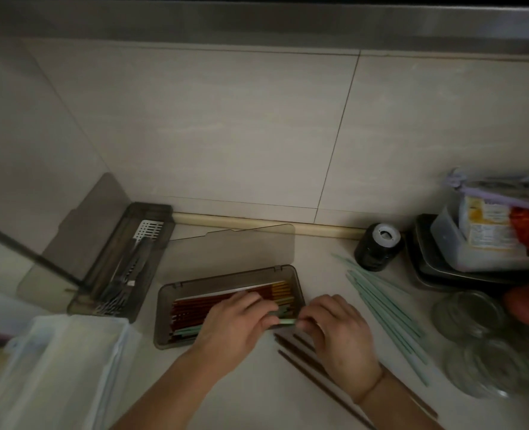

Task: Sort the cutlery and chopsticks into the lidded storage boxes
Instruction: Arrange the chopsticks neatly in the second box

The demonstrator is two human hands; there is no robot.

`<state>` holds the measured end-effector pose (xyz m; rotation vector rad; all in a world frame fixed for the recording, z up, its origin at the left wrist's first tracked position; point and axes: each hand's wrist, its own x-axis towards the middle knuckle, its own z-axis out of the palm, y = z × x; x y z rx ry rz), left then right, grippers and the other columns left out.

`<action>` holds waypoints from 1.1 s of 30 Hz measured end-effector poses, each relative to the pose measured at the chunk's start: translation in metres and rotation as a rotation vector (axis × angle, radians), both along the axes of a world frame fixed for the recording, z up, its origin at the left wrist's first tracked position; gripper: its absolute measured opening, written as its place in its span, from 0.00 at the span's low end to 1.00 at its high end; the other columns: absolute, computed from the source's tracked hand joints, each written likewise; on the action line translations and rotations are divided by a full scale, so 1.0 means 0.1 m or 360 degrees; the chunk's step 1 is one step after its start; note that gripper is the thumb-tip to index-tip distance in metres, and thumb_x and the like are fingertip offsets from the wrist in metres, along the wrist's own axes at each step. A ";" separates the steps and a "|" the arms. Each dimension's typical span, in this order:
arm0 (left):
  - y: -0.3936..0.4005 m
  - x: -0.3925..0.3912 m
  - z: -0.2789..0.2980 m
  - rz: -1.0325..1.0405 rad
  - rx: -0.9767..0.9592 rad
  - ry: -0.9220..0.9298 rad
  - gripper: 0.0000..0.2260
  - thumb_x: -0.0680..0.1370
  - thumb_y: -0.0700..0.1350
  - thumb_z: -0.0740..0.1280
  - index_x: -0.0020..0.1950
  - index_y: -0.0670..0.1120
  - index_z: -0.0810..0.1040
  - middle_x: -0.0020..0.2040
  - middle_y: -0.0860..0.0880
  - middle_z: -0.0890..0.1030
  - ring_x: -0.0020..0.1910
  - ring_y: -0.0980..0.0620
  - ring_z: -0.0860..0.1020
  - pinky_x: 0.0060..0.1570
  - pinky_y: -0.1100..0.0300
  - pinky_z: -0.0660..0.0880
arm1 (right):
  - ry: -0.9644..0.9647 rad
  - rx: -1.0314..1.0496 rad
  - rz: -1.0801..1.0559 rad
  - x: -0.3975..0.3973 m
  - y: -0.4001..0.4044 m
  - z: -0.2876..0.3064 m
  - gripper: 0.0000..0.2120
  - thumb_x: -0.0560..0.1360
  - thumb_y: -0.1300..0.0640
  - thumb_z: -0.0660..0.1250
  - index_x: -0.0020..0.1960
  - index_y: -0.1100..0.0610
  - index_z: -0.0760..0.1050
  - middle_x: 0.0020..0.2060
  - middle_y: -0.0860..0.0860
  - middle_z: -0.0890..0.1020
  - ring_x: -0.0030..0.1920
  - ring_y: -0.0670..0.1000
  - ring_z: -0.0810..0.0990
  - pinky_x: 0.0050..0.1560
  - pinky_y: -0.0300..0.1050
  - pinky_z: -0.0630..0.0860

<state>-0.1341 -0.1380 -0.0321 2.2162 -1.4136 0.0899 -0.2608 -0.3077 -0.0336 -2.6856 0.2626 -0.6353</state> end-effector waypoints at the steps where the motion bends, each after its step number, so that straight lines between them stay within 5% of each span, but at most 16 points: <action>1: 0.06 0.05 -0.01 -0.0004 0.0051 0.0017 0.12 0.80 0.54 0.60 0.52 0.51 0.81 0.45 0.55 0.80 0.43 0.53 0.78 0.38 0.60 0.76 | 0.0004 -0.0011 0.0022 0.06 0.04 -0.01 0.04 0.72 0.53 0.69 0.39 0.52 0.80 0.38 0.46 0.80 0.37 0.51 0.77 0.34 0.44 0.74; 5: 0.20 0.19 -0.09 0.0179 0.0092 0.0267 0.06 0.78 0.47 0.65 0.49 0.50 0.82 0.46 0.55 0.80 0.46 0.53 0.77 0.43 0.58 0.75 | 0.0162 -0.0039 0.0035 0.33 0.11 -0.05 0.04 0.67 0.57 0.76 0.38 0.52 0.81 0.36 0.47 0.81 0.36 0.53 0.78 0.33 0.46 0.75; 10: 0.23 0.28 -0.24 0.0294 0.0350 0.0614 0.06 0.79 0.47 0.65 0.52 0.53 0.81 0.50 0.56 0.80 0.50 0.55 0.77 0.52 0.56 0.74 | 0.0143 0.0119 0.0074 0.32 0.01 -0.16 0.05 0.70 0.62 0.73 0.43 0.53 0.82 0.40 0.47 0.82 0.41 0.51 0.77 0.39 0.44 0.76; 14: 0.28 0.28 -0.25 0.0194 0.0297 0.0699 0.10 0.79 0.54 0.61 0.49 0.53 0.80 0.45 0.59 0.78 0.45 0.60 0.75 0.46 0.59 0.74 | 0.0043 0.0432 -0.0818 -0.13 -0.36 -0.37 0.05 0.70 0.65 0.71 0.44 0.57 0.80 0.40 0.54 0.81 0.42 0.58 0.78 0.42 0.49 0.77; 17: 0.31 0.21 -0.26 0.0051 0.0308 0.0528 0.16 0.79 0.60 0.57 0.50 0.54 0.80 0.46 0.60 0.76 0.46 0.61 0.74 0.45 0.63 0.73 | 0.0457 0.0337 -0.1216 -0.47 -0.64 -0.49 0.02 0.71 0.59 0.71 0.44 0.57 0.80 0.43 0.59 0.80 0.45 0.63 0.77 0.44 0.53 0.76; 27: 0.34 0.09 -0.30 0.0003 0.0256 0.0447 0.15 0.79 0.59 0.57 0.49 0.54 0.80 0.47 0.60 0.77 0.47 0.62 0.73 0.45 0.61 0.75 | 0.0798 0.0299 -0.1203 -0.60 -0.65 -0.54 0.03 0.74 0.58 0.66 0.44 0.55 0.79 0.46 0.58 0.79 0.46 0.61 0.73 0.42 0.49 0.71; 31: 0.37 0.06 -0.27 0.0270 -0.0017 0.0332 0.16 0.79 0.58 0.59 0.63 0.55 0.74 0.59 0.57 0.74 0.58 0.61 0.71 0.56 0.65 0.71 | 0.0340 0.0091 -0.1026 -0.38 -0.50 -0.26 0.01 0.72 0.63 0.68 0.43 0.58 0.78 0.38 0.58 0.81 0.40 0.62 0.76 0.39 0.54 0.74; 33: 0.38 0.05 -0.22 0.0327 -0.0078 0.0290 0.19 0.80 0.58 0.57 0.70 0.55 0.67 0.65 0.56 0.70 0.62 0.61 0.68 0.59 0.66 0.66 | 0.0130 -0.0085 -0.0674 -0.15 -0.24 -0.06 0.06 0.75 0.58 0.64 0.43 0.56 0.78 0.36 0.54 0.81 0.37 0.59 0.77 0.36 0.51 0.75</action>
